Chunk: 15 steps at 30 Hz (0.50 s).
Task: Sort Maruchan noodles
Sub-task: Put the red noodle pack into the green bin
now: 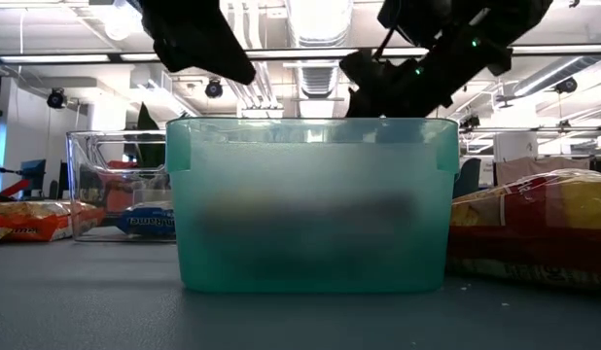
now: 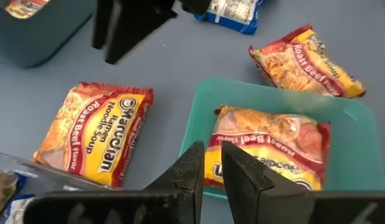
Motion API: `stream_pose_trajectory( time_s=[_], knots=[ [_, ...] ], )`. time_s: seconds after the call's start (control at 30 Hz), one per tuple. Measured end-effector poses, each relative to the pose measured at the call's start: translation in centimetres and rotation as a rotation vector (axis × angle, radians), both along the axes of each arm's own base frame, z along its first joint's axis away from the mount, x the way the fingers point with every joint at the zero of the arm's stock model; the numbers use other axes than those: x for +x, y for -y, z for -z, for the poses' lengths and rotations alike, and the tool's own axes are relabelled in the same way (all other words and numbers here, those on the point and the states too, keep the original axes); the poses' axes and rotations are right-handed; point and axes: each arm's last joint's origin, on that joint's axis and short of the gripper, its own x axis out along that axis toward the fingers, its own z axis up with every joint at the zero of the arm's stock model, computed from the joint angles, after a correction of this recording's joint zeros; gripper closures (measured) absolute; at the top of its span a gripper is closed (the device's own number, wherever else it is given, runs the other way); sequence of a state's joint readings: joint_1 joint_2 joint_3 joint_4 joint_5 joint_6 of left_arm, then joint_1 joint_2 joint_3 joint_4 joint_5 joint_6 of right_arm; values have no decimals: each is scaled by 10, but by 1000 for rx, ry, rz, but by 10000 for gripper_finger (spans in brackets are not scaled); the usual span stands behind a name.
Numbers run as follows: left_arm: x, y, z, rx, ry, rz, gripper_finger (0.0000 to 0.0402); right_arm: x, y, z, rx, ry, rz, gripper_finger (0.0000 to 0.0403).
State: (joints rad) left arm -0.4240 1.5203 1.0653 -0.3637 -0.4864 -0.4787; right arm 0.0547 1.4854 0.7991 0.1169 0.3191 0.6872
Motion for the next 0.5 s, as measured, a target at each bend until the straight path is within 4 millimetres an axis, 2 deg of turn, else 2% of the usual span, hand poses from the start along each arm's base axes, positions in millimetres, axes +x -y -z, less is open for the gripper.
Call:
stream_pose_trajectory(
  time_s=[0.13, 0.27, 0.5],
  knots=[
    [5, 1, 5, 105, 10, 12, 364, -1, -1, 7, -5, -32, -11, 177],
    [13, -5, -2, 234, 58, -18, 364, -1, 0, 9, -11, -44, -18, 177],
    [19, -17, -5, 246, 70, -59, 364, -4, 0, -4, -2, -10, -108, 177]
  ],
)
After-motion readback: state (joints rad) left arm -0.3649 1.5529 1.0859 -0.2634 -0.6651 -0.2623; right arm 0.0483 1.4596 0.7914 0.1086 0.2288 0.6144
